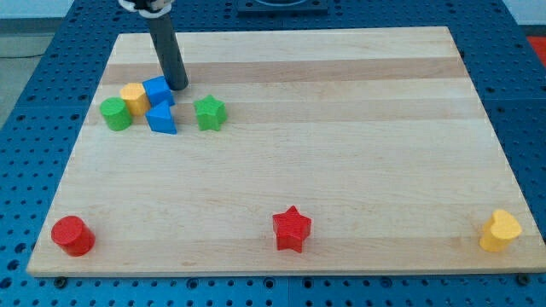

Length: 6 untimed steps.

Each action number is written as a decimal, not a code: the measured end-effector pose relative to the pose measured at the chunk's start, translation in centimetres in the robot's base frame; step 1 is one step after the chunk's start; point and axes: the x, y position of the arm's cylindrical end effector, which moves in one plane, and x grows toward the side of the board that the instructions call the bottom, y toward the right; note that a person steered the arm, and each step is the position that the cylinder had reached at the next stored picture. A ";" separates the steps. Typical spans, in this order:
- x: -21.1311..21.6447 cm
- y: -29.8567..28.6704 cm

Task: Move green star into blue triangle

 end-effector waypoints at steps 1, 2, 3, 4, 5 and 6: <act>-0.6 5.4; 3.0 11.4; 8.3 9.5; 7.8 4.0; 8.8 4.6; 12.7 13.2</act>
